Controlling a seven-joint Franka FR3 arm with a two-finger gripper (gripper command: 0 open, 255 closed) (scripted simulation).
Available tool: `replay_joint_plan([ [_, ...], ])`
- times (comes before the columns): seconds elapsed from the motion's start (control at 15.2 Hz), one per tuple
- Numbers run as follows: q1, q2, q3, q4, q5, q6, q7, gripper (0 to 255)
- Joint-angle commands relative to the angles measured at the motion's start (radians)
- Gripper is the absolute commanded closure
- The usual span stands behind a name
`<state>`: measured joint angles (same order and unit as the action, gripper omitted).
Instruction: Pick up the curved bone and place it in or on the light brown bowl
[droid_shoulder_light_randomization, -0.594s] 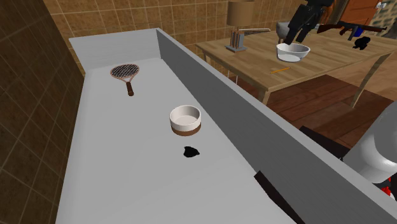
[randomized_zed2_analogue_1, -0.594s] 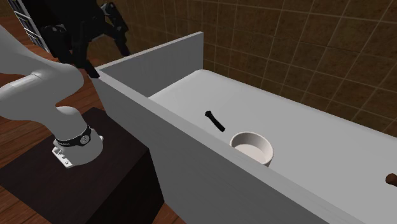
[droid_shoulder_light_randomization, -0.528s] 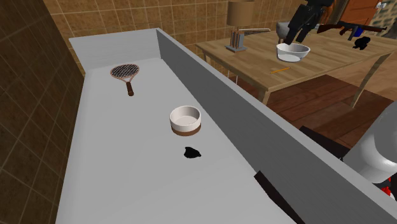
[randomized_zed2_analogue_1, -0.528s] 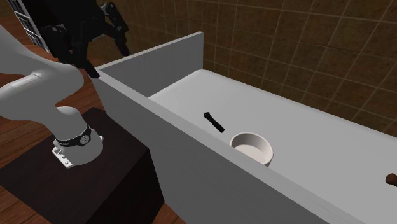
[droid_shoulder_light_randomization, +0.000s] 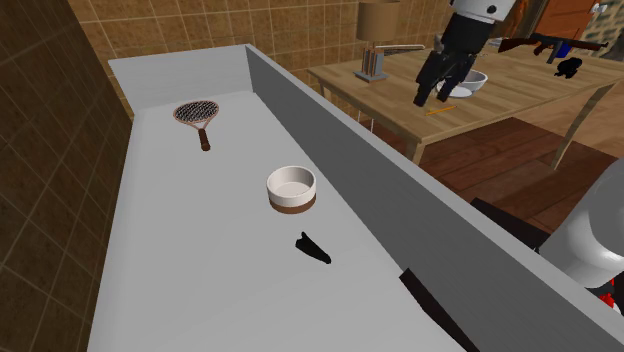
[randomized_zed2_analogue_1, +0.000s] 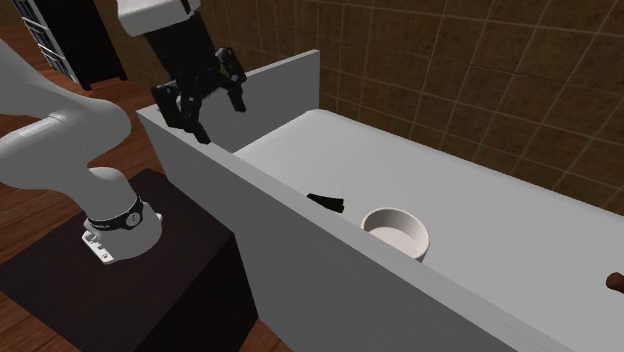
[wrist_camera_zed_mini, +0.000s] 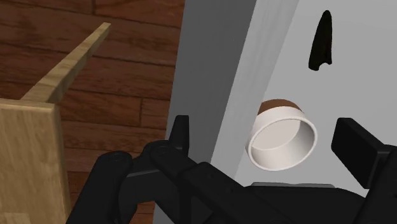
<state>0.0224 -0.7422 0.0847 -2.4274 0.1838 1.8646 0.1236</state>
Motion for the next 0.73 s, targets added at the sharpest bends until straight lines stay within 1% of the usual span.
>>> replay_joint_plan([
  [0.0, 0.009, 0.018, 0.037, -0.034, 0.024, 0.051, 0.044, 0],
  [0.33, 0.030, 0.102, 0.129, -0.085, 0.080, 0.183, 0.149, 0],
  [0.66, 0.047, 0.226, 0.223, -0.101, 0.124, 0.322, 0.255, 0],
])
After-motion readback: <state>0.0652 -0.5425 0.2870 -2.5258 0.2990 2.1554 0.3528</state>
